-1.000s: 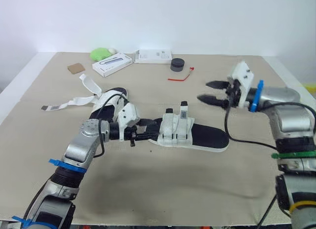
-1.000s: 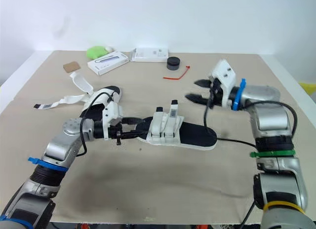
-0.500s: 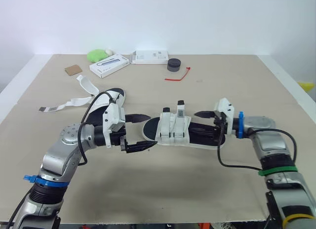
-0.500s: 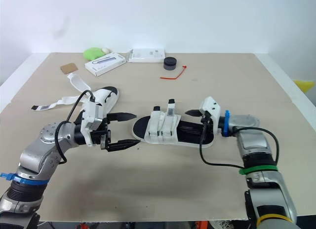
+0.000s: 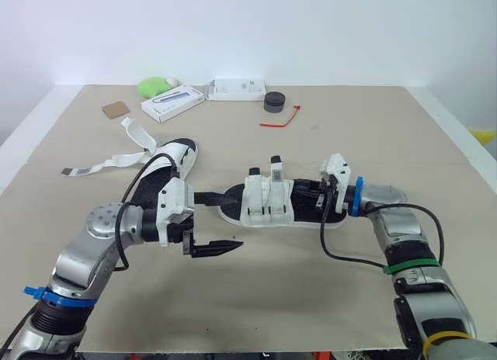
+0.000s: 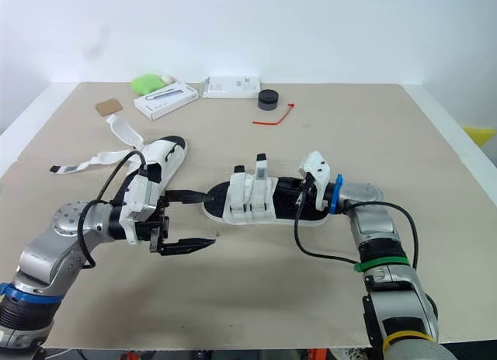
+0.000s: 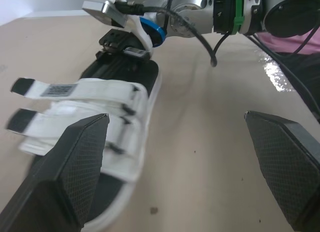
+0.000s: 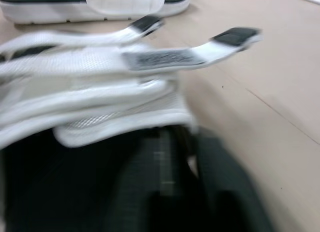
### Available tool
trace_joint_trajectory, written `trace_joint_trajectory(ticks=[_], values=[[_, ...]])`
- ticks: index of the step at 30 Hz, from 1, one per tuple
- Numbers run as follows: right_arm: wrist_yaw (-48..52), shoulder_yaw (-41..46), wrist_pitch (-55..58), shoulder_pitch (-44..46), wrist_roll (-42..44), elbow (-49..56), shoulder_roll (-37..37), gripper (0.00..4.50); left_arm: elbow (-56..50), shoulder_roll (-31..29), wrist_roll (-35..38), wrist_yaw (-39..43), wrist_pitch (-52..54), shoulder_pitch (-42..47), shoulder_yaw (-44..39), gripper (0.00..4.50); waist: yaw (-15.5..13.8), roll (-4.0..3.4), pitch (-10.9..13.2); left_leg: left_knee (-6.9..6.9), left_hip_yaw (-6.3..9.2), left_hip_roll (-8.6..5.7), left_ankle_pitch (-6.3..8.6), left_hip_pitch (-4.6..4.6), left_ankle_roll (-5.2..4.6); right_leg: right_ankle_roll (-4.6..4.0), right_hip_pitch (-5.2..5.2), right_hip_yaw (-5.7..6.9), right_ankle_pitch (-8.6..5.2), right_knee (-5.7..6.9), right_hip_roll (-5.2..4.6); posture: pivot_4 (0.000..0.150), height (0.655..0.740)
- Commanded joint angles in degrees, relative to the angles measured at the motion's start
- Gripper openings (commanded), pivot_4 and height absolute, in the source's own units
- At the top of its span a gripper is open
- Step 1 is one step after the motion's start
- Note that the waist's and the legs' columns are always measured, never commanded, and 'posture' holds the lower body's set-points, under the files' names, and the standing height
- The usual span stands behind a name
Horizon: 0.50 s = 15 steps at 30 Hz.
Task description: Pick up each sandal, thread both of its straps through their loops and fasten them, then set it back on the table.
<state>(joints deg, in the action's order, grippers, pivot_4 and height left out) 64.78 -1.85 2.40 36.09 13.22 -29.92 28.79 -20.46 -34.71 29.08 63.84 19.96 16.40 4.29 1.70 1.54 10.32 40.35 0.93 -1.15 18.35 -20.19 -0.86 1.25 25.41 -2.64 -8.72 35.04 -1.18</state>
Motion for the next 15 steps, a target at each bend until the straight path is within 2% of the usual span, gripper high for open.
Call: trace_joint_trajectory(ticks=[1,5,8,12,15], values=[[-1.49,1.13,1.47,-1.72,1.48,4.08,-0.87,0.06,-1.10,-0.45,-0.76,-0.73,-1.60,0.20,-0.44,4.50,0.00,0.00,0.00,0.00,0.01,0.00,0.00,0.00,0.00,0.00,0.00,0.00,0.00,0.00,0.00,0.150,0.7400],[-9.08,5.89,7.43,-3.54,4.33,10.35,-0.99,0.06,-0.67,-0.16,-1.28,-1.20,-2.21,-0.14,-0.16,4.50,-0.06,0.00,0.00,0.00,0.03,0.00,0.00,-0.01,0.00,-0.01,0.00,0.01,0.00,0.02,0.00,0.150,0.7400],[-20.34,12.23,12.46,-3.49,5.13,13.04,-0.42,0.06,0.32,1.07,-1.85,-2.83,-2.23,0.47,0.11,4.50,-0.28,-0.03,0.02,0.01,0.01,-0.04,0.00,-0.03,0.00,0.01,0.01,-0.01,0.01,0.02,-0.05,0.150,0.7400],[-38.91,19.63,17.27,-3.31,1.95,14.81,-0.20,0.06,0.83,1.96,-2.86,-3.67,-2.49,1.21,1.21,4.50,-0.46,-0.03,0.01,0.01,0.01,-0.09,-0.01,-0.06,0.01,0.05,0.01,-0.02,0.01,0.01,-0.09,0.150,0.7400],[-47.33,21.31,21.70,-5.95,0.52,20.42,-1.62,0.06,0.92,2.35,-3.11,-3.94,-2.23,1.54,1.75,4.50,-0.48,-0.03,0.01,0.00,0.06,-0.12,-0.01,-0.13,0.01,0.10,0.04,-0.06,-0.04,0.01,-0.06,0.150,0.7400]])
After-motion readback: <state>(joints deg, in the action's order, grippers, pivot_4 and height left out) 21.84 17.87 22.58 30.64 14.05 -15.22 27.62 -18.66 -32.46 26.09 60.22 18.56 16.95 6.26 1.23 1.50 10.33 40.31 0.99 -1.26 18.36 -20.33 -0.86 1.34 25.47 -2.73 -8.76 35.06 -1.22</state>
